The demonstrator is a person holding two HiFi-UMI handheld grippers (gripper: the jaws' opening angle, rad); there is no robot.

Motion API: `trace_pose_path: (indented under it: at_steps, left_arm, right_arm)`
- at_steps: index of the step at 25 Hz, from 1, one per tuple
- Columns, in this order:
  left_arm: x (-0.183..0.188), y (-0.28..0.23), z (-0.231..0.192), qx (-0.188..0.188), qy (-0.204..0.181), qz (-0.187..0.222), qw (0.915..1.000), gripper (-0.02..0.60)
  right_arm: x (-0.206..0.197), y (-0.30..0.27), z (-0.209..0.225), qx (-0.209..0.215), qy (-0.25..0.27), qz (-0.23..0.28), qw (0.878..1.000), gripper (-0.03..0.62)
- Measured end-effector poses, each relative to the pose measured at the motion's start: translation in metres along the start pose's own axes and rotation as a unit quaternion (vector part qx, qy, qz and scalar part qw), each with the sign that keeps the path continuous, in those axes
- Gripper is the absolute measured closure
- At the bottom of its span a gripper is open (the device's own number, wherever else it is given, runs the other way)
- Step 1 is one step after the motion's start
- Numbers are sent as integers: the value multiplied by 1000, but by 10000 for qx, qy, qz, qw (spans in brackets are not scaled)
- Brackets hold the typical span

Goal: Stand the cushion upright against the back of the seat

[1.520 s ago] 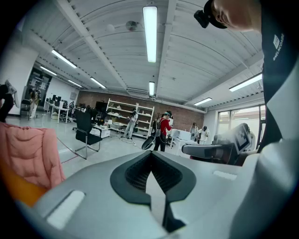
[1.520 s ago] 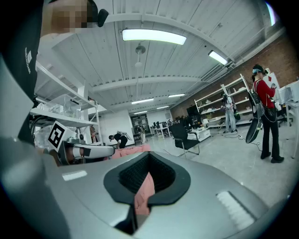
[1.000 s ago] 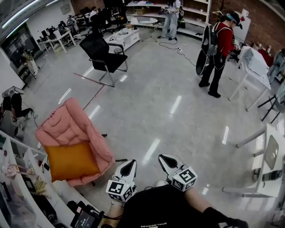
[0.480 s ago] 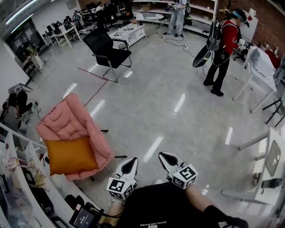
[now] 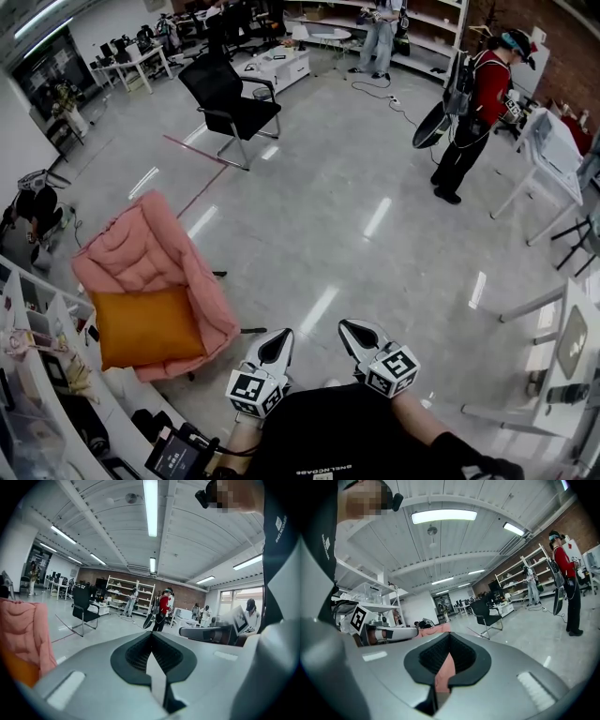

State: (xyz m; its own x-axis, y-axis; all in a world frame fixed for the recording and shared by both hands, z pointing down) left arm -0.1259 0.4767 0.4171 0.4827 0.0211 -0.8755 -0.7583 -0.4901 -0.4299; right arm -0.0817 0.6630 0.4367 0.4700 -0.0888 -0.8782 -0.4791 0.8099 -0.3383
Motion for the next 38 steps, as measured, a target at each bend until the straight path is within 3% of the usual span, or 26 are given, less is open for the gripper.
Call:
trace_pose_path:
  at_steps: [26,32,38]
  left_arm:
    - [32,54,-247,12,463,-2,9989,571]
    - [28,84,-300,216,575,16,9981,571]
    - [13,111,-331,669,872,102,9939,572]
  right_arm:
    - [85,-245,-76,147,176,-289,9993,591]
    - [100,-297,-101,207,193,-367,9989,591]
    - [103,-334,-121,608,421,-544,9958,591]
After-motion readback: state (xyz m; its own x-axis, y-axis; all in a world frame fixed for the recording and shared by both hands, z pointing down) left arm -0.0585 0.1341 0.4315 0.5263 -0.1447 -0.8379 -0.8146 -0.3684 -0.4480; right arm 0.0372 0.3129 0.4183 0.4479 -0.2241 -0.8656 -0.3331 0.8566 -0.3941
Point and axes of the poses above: the fingertips, and each gripper's own axes: y backward along the fingers, z to its right, x out of its top, the point moved 6 cm from there along y, backward along the fingers, and after that the axes turned 13 degrees about -z, right-handed, at the moved point
